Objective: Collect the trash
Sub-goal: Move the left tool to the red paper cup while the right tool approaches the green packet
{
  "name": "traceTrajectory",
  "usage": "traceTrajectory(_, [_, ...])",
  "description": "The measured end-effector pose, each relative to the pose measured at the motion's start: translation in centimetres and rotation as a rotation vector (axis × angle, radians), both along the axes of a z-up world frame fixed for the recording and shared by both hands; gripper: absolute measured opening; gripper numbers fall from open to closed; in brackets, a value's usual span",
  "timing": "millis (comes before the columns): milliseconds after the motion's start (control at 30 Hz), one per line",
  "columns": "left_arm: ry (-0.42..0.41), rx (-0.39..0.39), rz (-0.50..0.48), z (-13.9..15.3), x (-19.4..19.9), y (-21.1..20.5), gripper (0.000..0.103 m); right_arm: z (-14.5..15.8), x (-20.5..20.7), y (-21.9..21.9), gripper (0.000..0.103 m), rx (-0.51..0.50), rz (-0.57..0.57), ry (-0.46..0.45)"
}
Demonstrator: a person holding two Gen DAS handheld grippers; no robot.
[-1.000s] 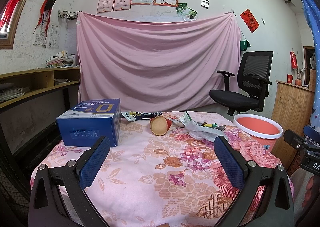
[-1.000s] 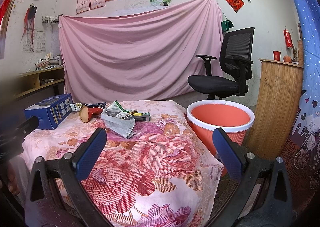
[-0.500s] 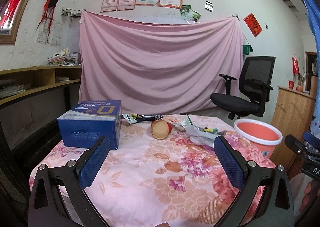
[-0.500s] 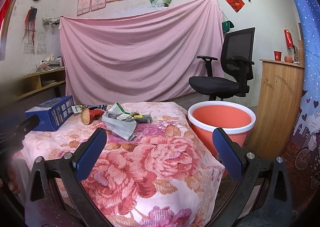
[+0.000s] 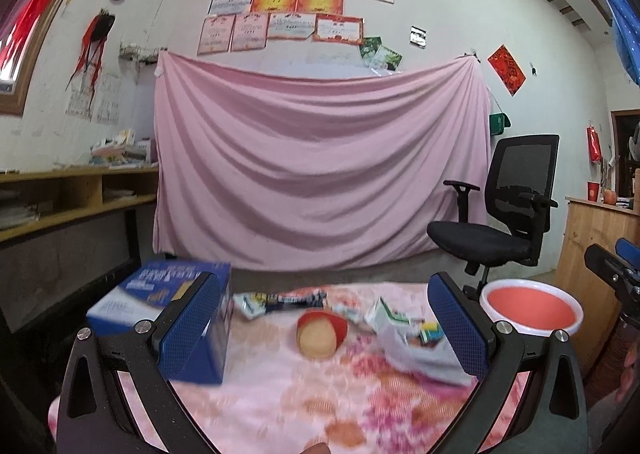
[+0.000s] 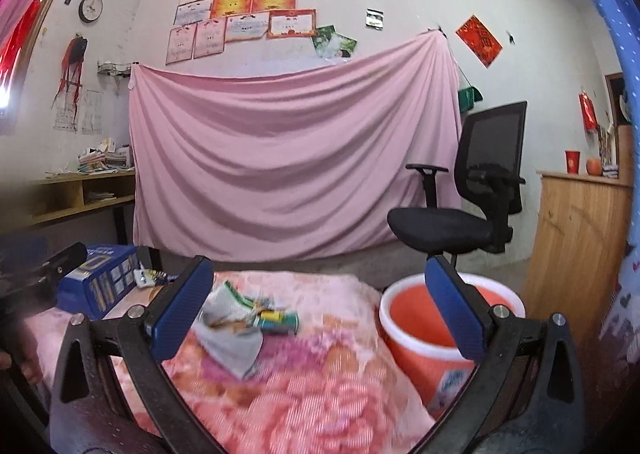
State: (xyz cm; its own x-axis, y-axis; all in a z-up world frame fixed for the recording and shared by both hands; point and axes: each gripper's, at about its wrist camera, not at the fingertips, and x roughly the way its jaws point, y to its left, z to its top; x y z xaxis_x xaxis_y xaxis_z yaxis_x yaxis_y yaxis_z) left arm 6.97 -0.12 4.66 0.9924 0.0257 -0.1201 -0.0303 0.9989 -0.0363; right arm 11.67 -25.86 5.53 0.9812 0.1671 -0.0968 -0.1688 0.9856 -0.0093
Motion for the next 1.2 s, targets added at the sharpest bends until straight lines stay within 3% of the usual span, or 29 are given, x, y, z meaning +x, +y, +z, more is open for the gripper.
traceTrajectory(267, [-0.026,0.004,0.012,0.8,4.2,-0.1,0.102,0.5,3.8,0.9,0.103,-0.022,0.016,-0.052])
traceTrajectory(467, [0.016,0.016,0.018,0.4,7.3,0.2,0.102,0.3,7.5,1.7,0.103,-0.033,0.043,0.007])
traceTrajectory(700, [0.268,-0.011,0.029,-1.6,12.7,1.1,0.102,-1.9,12.8,2.5,0.103,-0.052,0.079,0.229])
traceTrajectory(900, [0.435,-0.004,0.035,-3.9,16.2,1.0,0.101,-4.4,16.3,3.4,0.103,-0.067,0.115,0.445])
traceTrajectory(1033, [0.514,-0.040,0.017,-5.1,17.9,1.5,0.100,-6.2,18.5,3.9,0.103,-0.073,0.136,0.596])
traceTrajectory(1200, [0.599,-0.076,0.001,-6.1,19.3,2.5,0.089,-8.1,20.3,5.1,0.103,-0.090,0.176,0.721])
